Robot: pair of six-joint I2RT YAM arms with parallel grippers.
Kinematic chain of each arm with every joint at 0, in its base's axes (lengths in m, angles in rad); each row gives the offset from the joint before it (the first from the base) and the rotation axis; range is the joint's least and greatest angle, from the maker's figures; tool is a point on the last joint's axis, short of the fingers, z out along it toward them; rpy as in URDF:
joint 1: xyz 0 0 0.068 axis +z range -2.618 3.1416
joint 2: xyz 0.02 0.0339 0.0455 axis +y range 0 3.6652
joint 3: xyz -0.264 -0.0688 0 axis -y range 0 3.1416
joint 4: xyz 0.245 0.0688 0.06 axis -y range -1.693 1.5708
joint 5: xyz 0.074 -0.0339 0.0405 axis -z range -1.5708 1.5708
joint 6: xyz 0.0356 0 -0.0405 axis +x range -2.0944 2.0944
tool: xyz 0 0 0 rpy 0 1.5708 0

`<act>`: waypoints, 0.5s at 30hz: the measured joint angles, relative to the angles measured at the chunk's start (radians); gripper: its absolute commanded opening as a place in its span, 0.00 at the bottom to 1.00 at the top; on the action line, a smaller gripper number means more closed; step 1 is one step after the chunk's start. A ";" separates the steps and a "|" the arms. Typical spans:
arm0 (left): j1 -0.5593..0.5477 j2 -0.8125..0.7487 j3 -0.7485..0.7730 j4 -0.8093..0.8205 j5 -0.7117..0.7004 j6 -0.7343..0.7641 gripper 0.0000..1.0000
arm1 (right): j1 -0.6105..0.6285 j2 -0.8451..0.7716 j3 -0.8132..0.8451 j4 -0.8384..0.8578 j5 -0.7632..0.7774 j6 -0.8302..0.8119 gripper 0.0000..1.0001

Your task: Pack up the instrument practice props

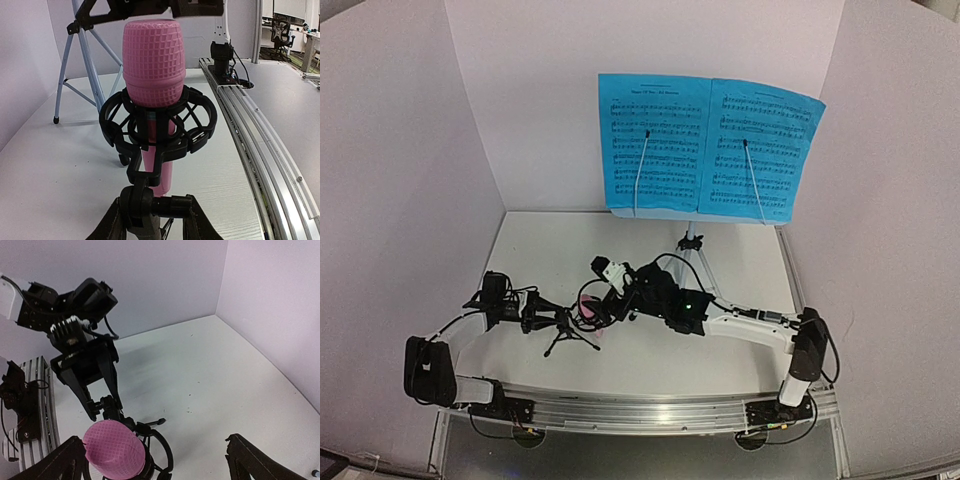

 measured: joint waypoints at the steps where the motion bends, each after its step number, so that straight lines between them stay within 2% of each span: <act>1: 0.000 0.000 0.001 -0.003 0.000 0.002 0.00 | -0.002 0.018 0.007 -0.003 -0.022 -0.003 0.95; 3: 0.000 -0.002 0.001 -0.008 -0.001 0.007 0.00 | 0.001 0.047 0.023 -0.008 -0.057 -0.008 0.93; 5: -0.001 -0.004 0.002 -0.014 -0.001 0.016 0.00 | 0.003 0.077 0.047 -0.012 -0.083 -0.010 0.86; 10: -0.001 -0.006 0.003 -0.024 -0.002 0.024 0.00 | 0.008 0.125 0.079 -0.014 -0.112 -0.018 0.62; 14: -0.002 -0.006 0.007 -0.030 -0.005 0.025 0.00 | 0.008 0.134 0.082 -0.019 -0.120 -0.015 0.58; 15: -0.002 -0.006 0.008 -0.031 -0.007 0.024 0.00 | 0.008 0.134 0.082 -0.019 -0.121 -0.016 0.54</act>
